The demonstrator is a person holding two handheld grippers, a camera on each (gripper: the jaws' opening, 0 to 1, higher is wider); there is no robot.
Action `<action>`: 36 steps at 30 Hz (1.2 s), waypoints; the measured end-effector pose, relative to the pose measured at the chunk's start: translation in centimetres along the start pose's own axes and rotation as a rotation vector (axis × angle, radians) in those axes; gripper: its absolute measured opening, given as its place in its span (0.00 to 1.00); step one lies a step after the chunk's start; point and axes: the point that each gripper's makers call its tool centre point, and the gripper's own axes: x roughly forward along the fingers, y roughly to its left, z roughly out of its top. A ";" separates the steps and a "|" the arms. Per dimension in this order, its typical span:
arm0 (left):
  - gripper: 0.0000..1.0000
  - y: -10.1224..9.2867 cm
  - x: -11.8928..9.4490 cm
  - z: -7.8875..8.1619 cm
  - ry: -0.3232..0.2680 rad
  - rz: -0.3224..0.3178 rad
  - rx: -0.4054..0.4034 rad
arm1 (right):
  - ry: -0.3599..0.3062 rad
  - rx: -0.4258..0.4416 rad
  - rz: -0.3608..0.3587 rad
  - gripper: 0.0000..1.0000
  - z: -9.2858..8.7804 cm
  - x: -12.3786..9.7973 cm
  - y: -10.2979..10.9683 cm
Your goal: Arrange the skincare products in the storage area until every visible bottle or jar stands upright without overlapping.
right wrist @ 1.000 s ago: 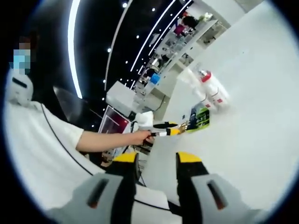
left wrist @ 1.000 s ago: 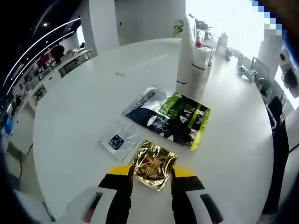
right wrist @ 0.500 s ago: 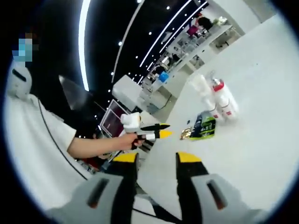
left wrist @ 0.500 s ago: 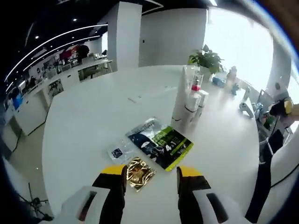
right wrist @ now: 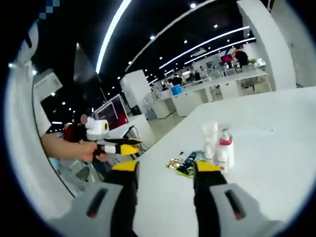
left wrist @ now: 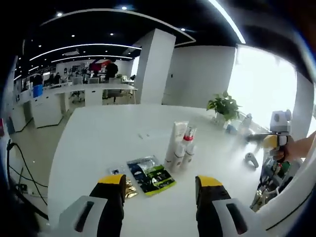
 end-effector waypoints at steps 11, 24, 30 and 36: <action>0.66 -1.2 -3.7 1.5 -0.133 0.115 -0.058 | -0.098 -0.106 -0.183 0.69 3.0 -3.6 -3.5; 0.77 -1.2 -3.7 2.4 -0.218 0.207 -0.102 | -0.112 -0.097 -0.340 0.80 2.3 -6.6 -7.1; 0.79 -0.8 -3.9 3.0 -0.230 0.238 -0.089 | -0.121 -0.116 -0.364 0.83 2.6 -6.6 -7.9; 0.79 -0.8 -4.2 2.1 -0.206 0.248 -0.090 | -0.117 -0.124 -0.355 0.83 2.6 -6.1 -7.7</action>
